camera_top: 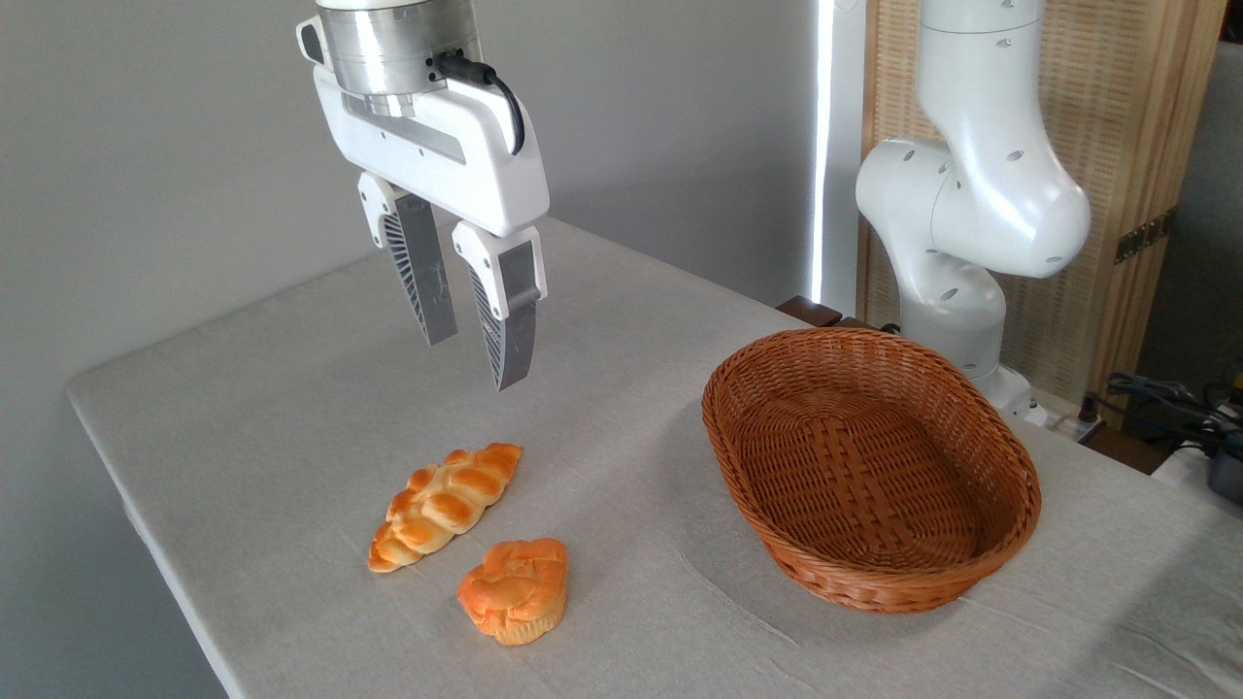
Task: Put bread into the basket
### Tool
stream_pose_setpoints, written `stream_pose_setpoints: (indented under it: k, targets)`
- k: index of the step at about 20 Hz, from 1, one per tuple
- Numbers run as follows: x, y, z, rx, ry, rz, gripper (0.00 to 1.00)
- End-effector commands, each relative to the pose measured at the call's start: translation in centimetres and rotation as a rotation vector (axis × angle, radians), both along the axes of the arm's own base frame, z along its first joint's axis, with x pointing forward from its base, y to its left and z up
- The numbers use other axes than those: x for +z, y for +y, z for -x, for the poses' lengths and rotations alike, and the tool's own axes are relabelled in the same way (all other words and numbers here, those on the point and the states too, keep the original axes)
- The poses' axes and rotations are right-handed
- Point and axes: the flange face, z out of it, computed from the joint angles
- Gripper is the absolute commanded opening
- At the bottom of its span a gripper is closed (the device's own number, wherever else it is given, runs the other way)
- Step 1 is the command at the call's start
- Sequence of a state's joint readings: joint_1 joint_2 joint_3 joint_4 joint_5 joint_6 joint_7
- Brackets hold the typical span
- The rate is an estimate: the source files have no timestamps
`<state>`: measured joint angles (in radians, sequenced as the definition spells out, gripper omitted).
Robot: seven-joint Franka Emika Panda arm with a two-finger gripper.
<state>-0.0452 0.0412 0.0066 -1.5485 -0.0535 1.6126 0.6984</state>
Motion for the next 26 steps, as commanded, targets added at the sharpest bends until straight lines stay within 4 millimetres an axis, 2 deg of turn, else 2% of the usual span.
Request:
stream_pose_setpoints:
  k: [1,13,21,26]
  targets:
    - [0.3,0.0,0.1,0.005,0.001,0.035,1.00]
    - [0.3,0.2,0.2,0.007,0.004,0.032,1.00]
    - [-1.2,-0.7,-0.6,-0.006,-0.003,0.042,1.00]
    - [-4.8,-4.5,-1.1,-0.001,-0.056,0.055,1.00]
